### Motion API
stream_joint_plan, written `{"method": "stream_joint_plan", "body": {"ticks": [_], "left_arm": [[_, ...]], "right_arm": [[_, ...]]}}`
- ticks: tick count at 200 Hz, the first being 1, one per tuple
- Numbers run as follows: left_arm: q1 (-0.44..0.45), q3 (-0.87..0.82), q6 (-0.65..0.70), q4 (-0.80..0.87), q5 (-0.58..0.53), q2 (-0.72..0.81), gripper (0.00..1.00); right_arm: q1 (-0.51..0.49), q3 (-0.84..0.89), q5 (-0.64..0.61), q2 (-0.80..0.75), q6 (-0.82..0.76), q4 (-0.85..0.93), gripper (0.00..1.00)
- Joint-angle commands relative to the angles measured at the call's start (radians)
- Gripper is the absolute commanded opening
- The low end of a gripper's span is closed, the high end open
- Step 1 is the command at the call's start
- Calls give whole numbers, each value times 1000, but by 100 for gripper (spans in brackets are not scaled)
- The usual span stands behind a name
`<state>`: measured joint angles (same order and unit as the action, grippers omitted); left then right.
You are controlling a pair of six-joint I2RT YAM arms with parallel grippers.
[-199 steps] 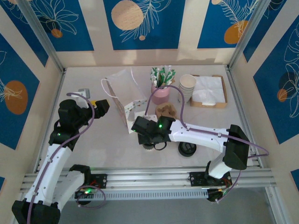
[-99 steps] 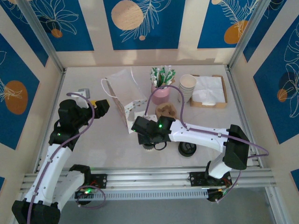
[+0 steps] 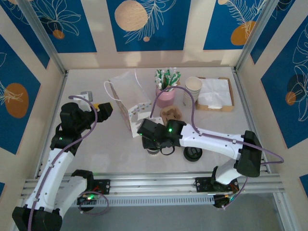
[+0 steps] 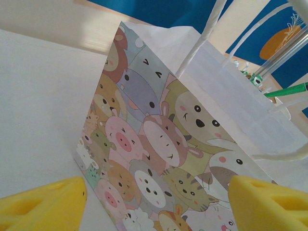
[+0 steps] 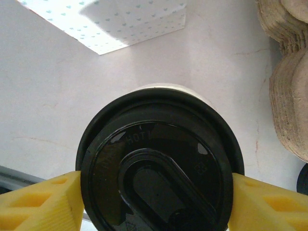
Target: Pack the takeout coffee
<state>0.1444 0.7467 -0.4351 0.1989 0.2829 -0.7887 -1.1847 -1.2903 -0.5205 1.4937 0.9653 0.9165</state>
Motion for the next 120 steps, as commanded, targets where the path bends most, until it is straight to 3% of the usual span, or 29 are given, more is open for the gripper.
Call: {"method": "stream_joint_plan", "body": {"ticks": [1, 120], "left_arm": [[2, -8, 15, 2, -5, 6, 77], [2, -9, 16, 2, -5, 6, 77]], "right_arm": [[-9, -30, -16, -25, -19, -6, 70], [23, -25, 1, 97, -7, 18, 70]]}}
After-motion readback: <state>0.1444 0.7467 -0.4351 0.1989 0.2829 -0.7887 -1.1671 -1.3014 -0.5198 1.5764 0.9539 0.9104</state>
